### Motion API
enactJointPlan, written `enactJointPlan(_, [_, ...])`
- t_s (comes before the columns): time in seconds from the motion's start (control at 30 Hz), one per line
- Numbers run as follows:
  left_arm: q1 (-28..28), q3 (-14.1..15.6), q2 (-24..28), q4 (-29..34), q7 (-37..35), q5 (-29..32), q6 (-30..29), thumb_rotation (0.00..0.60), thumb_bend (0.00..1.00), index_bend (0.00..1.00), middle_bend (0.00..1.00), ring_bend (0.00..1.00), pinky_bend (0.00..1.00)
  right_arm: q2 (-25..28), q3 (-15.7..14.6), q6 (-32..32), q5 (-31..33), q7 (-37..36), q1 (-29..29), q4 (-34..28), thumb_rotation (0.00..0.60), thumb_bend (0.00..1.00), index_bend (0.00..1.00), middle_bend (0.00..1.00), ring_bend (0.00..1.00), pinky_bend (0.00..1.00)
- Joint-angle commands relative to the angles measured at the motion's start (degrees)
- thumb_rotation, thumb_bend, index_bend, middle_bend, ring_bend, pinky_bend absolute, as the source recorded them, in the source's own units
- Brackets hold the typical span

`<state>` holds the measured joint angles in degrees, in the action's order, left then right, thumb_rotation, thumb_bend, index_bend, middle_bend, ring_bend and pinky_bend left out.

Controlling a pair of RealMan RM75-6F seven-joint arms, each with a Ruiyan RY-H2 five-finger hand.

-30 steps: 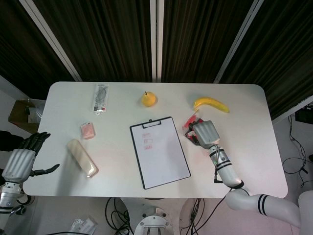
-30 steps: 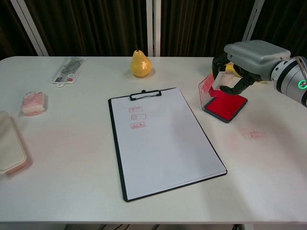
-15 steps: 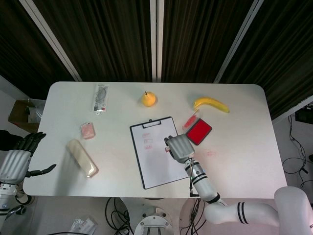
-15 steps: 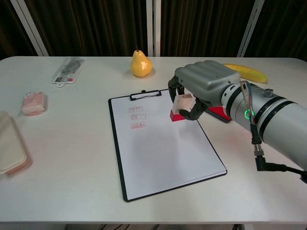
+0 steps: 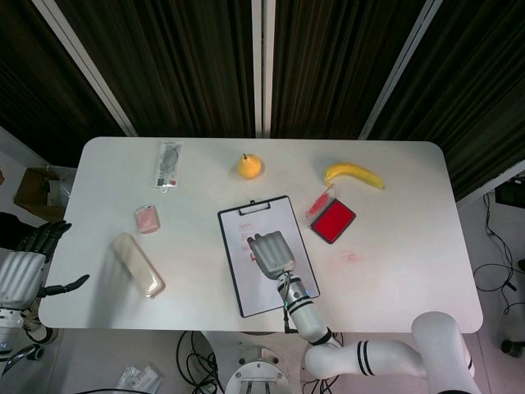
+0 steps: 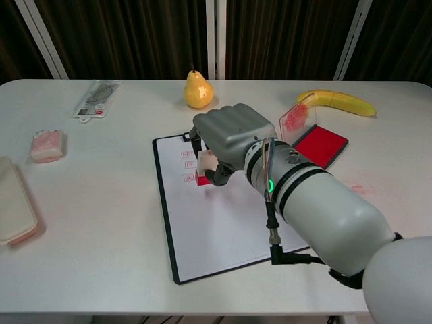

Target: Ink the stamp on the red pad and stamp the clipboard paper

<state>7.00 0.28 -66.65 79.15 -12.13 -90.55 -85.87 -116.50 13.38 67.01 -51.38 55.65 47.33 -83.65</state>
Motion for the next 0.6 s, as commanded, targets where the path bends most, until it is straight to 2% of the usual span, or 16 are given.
enactJointPlan(0.03, [-0.08, 0.03, -0.02, -0.17, -0.16, -0.06, -0.11, 0.297, 0.11, 0.1, 0.1, 0.09, 0.19, -1.89, 0.44, 0.25, 0.62, 0.49, 0.8, 1.89, 0.6, 0.39, 0.65, 0.58, 0.82, 0.9])
enactJointPlan(0.6, [-0.56, -0.04, 0.23, -0.83, -1.08, -0.07, -0.68, 0.298, 0.11, 0.11, 0.1, 0.09, 0.19, -6.01, 1.7, -1.46, 1.98, 0.31, 2.41, 8.51, 0.6, 0.39, 0.65, 0.58, 0.82, 0.9])
